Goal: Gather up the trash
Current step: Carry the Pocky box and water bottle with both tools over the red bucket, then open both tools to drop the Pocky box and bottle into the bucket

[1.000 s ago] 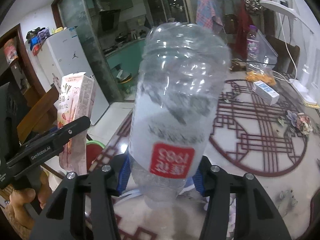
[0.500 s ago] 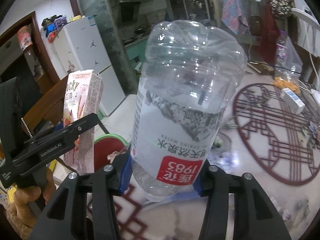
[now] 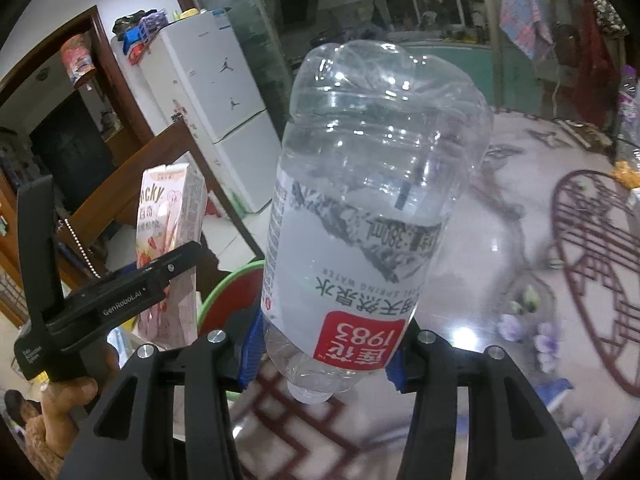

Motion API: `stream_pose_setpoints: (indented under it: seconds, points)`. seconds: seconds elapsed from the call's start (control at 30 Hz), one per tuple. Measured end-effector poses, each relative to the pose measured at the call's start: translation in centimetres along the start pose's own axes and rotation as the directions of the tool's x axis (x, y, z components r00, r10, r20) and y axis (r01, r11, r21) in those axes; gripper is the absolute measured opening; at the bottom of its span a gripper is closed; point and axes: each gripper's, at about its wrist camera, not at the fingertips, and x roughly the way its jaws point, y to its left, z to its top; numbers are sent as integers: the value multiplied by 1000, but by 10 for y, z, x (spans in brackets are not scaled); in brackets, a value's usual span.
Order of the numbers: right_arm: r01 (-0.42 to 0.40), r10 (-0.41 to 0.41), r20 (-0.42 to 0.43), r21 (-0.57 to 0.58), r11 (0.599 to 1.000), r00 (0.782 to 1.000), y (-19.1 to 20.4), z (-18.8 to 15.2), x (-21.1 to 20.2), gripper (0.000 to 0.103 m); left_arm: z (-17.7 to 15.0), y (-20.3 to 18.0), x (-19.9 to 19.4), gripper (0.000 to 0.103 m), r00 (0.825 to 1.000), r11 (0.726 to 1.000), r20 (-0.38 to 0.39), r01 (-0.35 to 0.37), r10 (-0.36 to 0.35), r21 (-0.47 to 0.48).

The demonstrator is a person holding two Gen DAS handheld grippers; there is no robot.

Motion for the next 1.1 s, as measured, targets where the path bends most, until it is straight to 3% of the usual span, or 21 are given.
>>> stream_pose_setpoints:
  seconds: [0.53, 0.97, 1.03, 1.1]
  points:
    - [-140, 150, -121, 87, 986, 981, 16, 3, 62, 47, -4, 39, 10, 64, 995, 990, -69, -77, 69, -120]
    - [-176, 200, -182, 142, 974, 963, 27, 0, 87, 51, -3, 51, 13, 65, 992, 980, -81, -109, 96, -168]
    - [-177, 202, -178, 145, 973, 963, 27, 0, 85, 62, -4, 55, 13, 68, 991, 975, -81, -120, 106, -189]
    - [-169, 192, -162, 145, 975, 968, 25, 1, 81, 64, -3, 57, 11, 80, 991, 970, -71, -130, 117, -205]
